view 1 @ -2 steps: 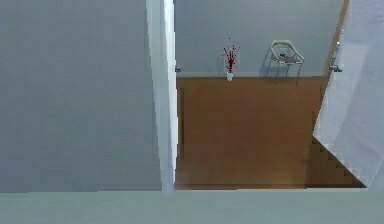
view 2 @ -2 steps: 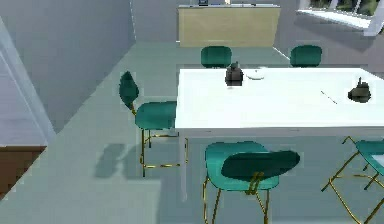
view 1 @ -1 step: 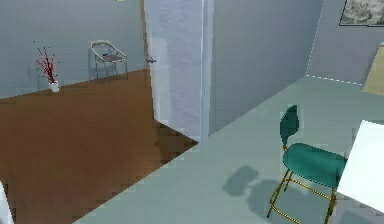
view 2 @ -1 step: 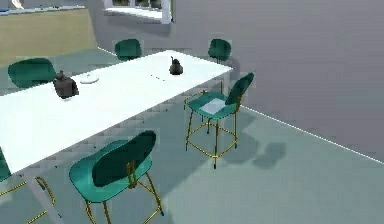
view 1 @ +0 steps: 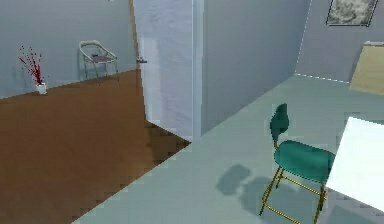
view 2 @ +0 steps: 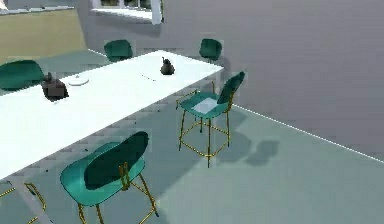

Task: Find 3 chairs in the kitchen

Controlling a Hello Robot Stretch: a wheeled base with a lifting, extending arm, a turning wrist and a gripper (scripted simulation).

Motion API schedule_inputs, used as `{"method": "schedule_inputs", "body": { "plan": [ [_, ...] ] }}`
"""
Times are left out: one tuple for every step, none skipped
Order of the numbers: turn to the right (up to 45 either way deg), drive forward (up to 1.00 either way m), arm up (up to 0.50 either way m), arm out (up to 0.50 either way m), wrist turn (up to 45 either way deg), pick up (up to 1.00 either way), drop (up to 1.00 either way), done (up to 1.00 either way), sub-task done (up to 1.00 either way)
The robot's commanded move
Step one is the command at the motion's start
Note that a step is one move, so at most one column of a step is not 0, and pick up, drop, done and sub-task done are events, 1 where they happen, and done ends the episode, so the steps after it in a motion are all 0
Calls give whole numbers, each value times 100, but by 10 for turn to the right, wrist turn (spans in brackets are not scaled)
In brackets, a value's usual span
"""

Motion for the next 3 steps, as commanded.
{"method": "schedule_inputs", "body": {
  "plan": [
    [0,45,0,0,0,0,0,0,0],
    [450,0,0,0,0,0,0,0,0],
    [0,0,0,0,0,0,0,100,0]
  ]
}}
